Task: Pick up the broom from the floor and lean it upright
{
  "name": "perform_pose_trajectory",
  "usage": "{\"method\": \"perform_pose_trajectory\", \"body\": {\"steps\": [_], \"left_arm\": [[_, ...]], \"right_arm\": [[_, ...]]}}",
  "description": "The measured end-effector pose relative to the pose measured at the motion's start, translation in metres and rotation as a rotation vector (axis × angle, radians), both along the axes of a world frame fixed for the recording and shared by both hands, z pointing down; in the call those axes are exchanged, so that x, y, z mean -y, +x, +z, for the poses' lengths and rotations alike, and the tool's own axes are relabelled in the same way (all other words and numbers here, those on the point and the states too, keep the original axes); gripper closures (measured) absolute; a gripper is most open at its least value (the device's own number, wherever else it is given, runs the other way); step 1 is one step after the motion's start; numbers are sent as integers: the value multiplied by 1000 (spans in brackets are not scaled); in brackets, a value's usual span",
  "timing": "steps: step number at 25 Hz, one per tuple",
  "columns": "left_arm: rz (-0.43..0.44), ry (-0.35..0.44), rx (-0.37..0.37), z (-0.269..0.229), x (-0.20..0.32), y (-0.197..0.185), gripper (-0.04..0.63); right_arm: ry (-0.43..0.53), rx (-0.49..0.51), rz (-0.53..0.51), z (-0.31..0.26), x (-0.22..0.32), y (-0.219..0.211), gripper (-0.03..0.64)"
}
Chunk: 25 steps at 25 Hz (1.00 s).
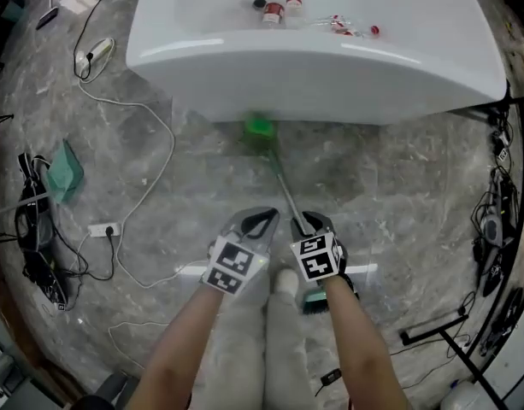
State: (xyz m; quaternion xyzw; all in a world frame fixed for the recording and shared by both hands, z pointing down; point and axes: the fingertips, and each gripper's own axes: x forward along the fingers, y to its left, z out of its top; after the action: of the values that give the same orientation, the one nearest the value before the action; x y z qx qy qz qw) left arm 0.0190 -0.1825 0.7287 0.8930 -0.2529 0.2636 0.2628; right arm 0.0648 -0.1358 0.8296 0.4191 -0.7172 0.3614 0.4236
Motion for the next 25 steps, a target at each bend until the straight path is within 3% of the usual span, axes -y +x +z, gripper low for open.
{"method": "perform_pose_trajectory", "body": {"steps": [7, 15, 25], "left_arm": [[16, -54, 51, 69, 9, -3, 597], [14, -47, 47, 110, 27, -2, 597], [0, -25, 54, 121, 32, -1, 597]], "right_arm": [[-106, -41, 37, 88, 8, -4, 451], [-180, -150, 9, 174, 16, 8, 456], [-177, -160, 13, 195, 18, 7, 481]]}}
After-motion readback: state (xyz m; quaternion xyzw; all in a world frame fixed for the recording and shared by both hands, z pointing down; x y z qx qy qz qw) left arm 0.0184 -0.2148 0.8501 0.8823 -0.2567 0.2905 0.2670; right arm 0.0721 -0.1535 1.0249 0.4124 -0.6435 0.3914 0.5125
